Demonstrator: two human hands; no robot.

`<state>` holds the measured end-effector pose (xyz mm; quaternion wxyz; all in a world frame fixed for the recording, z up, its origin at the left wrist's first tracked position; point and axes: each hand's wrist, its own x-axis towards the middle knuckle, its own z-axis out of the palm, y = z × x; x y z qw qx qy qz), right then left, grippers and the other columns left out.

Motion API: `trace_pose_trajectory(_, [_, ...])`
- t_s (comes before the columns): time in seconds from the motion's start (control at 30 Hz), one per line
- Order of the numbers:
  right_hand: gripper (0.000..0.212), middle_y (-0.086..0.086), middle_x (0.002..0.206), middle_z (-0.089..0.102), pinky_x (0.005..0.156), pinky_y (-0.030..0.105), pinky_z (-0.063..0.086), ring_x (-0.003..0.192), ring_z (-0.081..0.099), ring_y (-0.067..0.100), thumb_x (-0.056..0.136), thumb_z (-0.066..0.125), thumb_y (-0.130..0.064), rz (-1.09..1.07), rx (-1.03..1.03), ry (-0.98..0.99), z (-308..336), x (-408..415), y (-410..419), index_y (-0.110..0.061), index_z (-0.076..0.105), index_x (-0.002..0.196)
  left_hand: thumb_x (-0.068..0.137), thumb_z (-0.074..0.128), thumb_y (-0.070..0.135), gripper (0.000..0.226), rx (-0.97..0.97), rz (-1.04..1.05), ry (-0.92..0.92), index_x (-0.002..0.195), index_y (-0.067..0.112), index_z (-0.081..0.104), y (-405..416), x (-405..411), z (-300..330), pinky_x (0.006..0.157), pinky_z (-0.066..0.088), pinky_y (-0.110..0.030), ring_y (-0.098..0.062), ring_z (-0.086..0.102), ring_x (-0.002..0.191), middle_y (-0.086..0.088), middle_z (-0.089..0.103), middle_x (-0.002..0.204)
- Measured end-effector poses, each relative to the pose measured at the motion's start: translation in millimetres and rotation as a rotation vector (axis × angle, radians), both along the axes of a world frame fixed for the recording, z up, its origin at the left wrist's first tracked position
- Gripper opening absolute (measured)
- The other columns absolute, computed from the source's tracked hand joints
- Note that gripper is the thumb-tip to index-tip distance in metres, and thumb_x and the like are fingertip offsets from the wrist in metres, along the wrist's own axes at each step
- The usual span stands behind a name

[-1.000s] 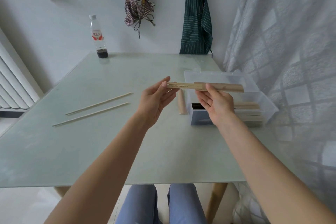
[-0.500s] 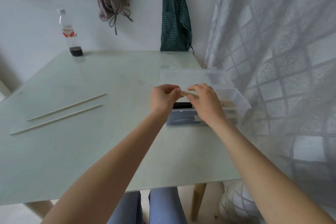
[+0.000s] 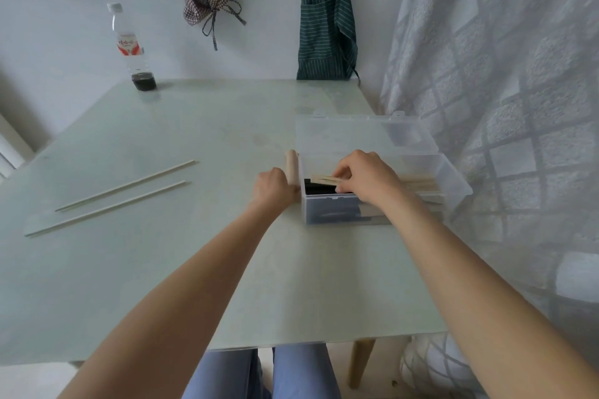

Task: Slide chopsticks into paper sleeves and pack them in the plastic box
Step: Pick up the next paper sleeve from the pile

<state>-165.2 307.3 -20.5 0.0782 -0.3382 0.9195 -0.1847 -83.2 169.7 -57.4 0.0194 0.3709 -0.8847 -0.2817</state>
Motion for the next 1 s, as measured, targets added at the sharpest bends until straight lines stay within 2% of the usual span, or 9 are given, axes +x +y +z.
trace_pose_trajectory(0.13, [0.028,0.007,0.108,0.067,0.092,0.039,0.049,0.103,0.06,0.024,0.085,0.066,-0.016,-0.021,-0.044,-0.017,-0.9,-1.5,0.8,-0.009,0.065,0.112,0.09,0.055,0.011,0.021,-0.025,0.002,-0.048,0.105,-0.004,0.055,-2.3,-2.6,-3.6,0.078,0.046,-0.036,-0.036,0.057,0.105,-0.02,0.057,0.115])
trace_pose_trajectory(0.23, [0.02,0.008,0.105,0.069,0.09,0.034,0.05,0.099,0.062,0.022,0.09,0.057,-0.013,-0.013,-0.181,0.024,1.3,7.1,-2.7,-0.006,0.068,0.105,0.089,0.056,0.01,0.007,0.053,0.04,-0.019,0.089,0.003,0.053,-13.1,5.4,-3.2,0.07,0.042,-0.032,-0.033,0.057,0.095,-0.018,0.058,0.106])
trace_pose_trajectory(0.37, [0.02,0.004,0.1,0.07,0.083,0.018,0.046,0.083,0.058,0.008,0.092,0.054,-0.012,0.02,-0.434,-0.006,13.6,40.1,-23.9,-0.009,0.069,0.105,0.089,0.054,0.013,0.011,0.161,0.067,0.276,0.082,0.007,0.057,-23.1,39.0,2.1,0.054,0.04,-0.026,-0.026,0.056,0.079,-0.009,0.062,0.087])
trace_pose_trajectory(0.43, [0.027,0.007,0.108,0.068,0.087,0.017,0.044,0.091,0.061,0.012,0.093,0.053,-0.017,0.029,-0.491,-0.054,17.1,58.0,-40.6,-0.008,0.064,0.116,0.088,0.054,0.013,0.005,0.085,0.017,0.394,0.083,0.01,0.052,-24.4,60.9,7.3,0.052,0.038,-0.025,-0.024,0.057,0.077,-0.006,0.064,0.084])
trace_pose_trajectory(0.53, [0.049,0.009,0.115,0.065,0.098,0.036,0.046,0.108,0.06,0.025,0.092,0.055,-0.034,0.013,-0.475,-0.245,16.8,81.1,-71.3,-0.007,0.05,0.132,0.084,0.056,0.012,0.007,-0.133,-0.129,0.387,0.083,0.015,0.05,-32.5,91.2,11.8,0.062,0.041,-0.03,-0.024,0.054,0.078,-0.004,0.059,0.09])
trace_pose_trajectory(0.67, [0.027,0.013,0.101,0.07,0.075,0.032,0.054,0.083,0.07,0.023,0.089,0.058,-0.021,-0.029,-0.603,-0.599,7.9,108.3,-105.3,-0.002,0.06,0.109,0.084,0.059,0.015,0.006,-0.284,-0.235,0.351,0.088,0.014,0.054,-57.8,125.0,16.6,0.066,0.043,-0.032,-0.025,0.056,0.086,-0.002,0.052,0.096])
trace_pose_trajectory(0.83, [0.016,0.015,0.087,0.067,0.057,0.023,0.056,0.064,0.065,0.022,0.087,0.05,0.0,-0.17,-0.812,-0.733,-5.9,125.3,-132.1,-0.004,0.059,0.074,0.08,0.071,0.036,0.026,-0.125,-0.273,0.42,0.098,0.019,0.06,-100.9,160.5,4.2,0.081,0.046,-0.03,-0.015,0.054,0.09,0.006,0.056,0.099])
trace_pose_trajectory(0.9, [0.018,0.015,0.087,0.064,0.052,0.019,0.053,0.06,0.062,0.019,0.087,0.052,-0.001,-0.198,-0.82,-0.739,-13.8,125.9,-138.7,-0.008,0.058,0.072,0.089,0.062,0.033,0.028,-0.222,-0.171,0.368,0.112,0.017,0.059,-119.6,166.0,-5.6,0.091,0.044,-0.036,-0.021,0.052,0.104,0.001,0.057,0.111])
trace_pose_trajectory(1.0, [0.01,0.02,0.092,0.062,0.05,0.019,0.052,0.061,0.061,0.02,0.089,0.052,-0.003,-0.193,-0.807,-0.763,-23.8,126.5,-147.5,-0.006,0.059,0.083,0.097,0.048,0.018,0.033,-0.393,0.014,0.083,0.129,0.012,0.05,-146.4,166.9,-18.2,0.099,0.034,-0.038,-0.029,0.038,0.123,-0.009,0.046,0.131])
